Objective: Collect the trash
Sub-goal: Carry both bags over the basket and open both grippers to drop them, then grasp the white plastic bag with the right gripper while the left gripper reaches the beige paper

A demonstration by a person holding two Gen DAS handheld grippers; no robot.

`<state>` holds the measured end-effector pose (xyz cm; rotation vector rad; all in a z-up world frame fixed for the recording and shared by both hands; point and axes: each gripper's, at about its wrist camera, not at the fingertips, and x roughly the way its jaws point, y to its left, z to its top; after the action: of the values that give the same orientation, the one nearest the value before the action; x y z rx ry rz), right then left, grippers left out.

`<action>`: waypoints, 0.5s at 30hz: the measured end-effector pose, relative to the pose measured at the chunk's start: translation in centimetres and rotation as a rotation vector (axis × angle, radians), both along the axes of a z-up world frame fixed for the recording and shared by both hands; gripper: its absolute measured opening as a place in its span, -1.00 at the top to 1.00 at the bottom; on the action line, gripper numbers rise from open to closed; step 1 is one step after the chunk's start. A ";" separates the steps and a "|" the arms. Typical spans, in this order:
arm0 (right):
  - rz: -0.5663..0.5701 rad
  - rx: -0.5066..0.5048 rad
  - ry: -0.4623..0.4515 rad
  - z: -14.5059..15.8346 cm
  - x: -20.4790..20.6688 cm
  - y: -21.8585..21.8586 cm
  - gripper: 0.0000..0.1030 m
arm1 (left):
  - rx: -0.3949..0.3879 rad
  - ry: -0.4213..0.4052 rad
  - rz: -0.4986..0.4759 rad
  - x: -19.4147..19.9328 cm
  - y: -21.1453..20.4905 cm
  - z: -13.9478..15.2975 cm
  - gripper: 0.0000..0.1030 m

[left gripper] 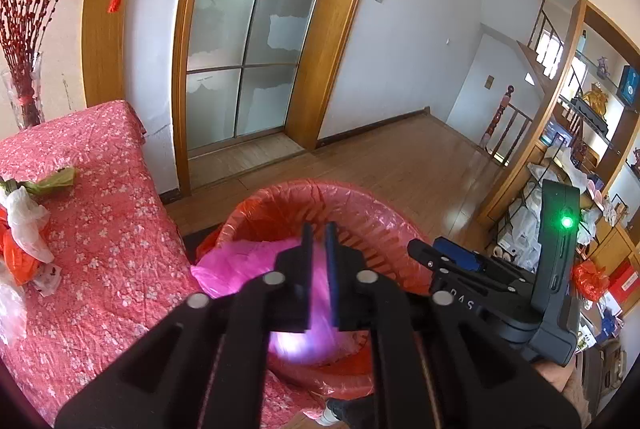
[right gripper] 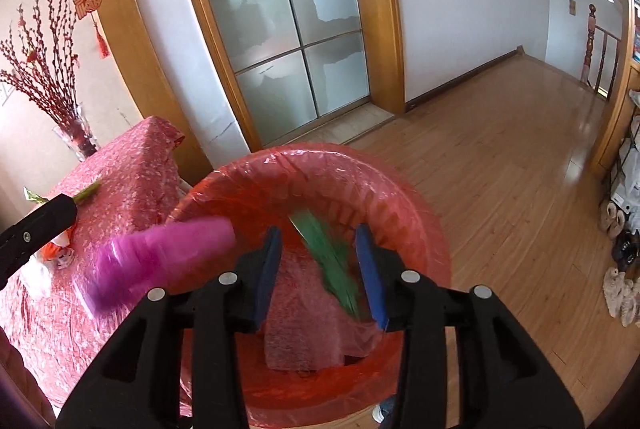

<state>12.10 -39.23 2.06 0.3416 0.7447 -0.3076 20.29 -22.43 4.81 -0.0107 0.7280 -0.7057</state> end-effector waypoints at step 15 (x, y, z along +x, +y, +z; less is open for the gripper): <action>0.087 -0.050 -0.032 1.7 0.1 3.5 0.23 | 0.063 -0.065 0.210 1.0 8.5 0.3 0.12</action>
<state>12.18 -35.76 3.81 0.2659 0.7174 -0.2375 21.32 -13.96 5.13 -0.0064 0.6758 -0.4803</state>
